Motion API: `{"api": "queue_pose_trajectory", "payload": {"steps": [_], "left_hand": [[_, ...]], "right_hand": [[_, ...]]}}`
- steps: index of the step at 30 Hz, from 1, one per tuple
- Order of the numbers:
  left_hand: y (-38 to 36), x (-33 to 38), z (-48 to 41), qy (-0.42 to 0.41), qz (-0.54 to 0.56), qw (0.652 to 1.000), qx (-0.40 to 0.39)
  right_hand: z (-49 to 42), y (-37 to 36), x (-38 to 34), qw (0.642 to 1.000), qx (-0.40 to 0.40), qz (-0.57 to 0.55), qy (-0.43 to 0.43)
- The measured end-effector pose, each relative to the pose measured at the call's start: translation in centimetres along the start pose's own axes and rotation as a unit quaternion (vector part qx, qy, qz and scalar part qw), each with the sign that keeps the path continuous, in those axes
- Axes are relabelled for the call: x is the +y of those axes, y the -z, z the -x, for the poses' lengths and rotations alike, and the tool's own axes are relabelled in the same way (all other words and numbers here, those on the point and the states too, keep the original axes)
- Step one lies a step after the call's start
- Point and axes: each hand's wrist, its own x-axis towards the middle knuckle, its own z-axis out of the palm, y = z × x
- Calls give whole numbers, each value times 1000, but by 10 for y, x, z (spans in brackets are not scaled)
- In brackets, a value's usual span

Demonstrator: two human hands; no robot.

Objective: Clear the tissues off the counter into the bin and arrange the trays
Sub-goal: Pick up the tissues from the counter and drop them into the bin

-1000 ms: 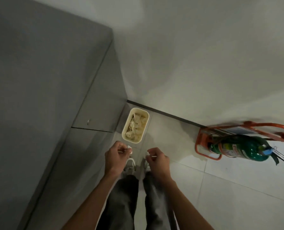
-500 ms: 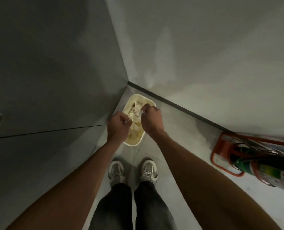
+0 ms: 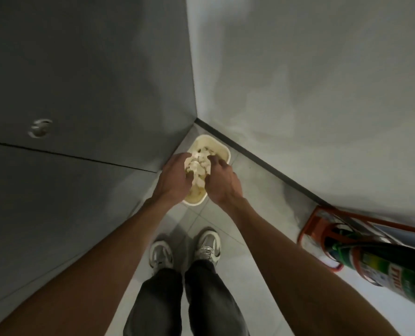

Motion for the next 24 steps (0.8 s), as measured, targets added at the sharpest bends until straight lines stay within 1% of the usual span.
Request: {"api": "queue_pose_trajectory", "payload": {"steps": [4,8,12,14,17,20,24], "left_hand": [[86,22,104,-32,5,998,55],[165,32,222,-25,15,992,121],[230,31,362,-19,49,975,216],[248,22,436,-13,49,964,260],[262,-3,547,18,64,944,322],[272,-33,656,60,60,914,397],[278,-79,792,125,45,870,474]], "right_hand": [[85,58,-54,998,44,16,35],[190,118,-119,989,88,11,117],[304,155,-181,973,115,-18,199],[358,159,-209,962,123,-25,241],[442,151,-245,944,116,-45,306],[524,135,-283,917,107,-34,383],[623,103,-335,880,75,-22,469]]}}
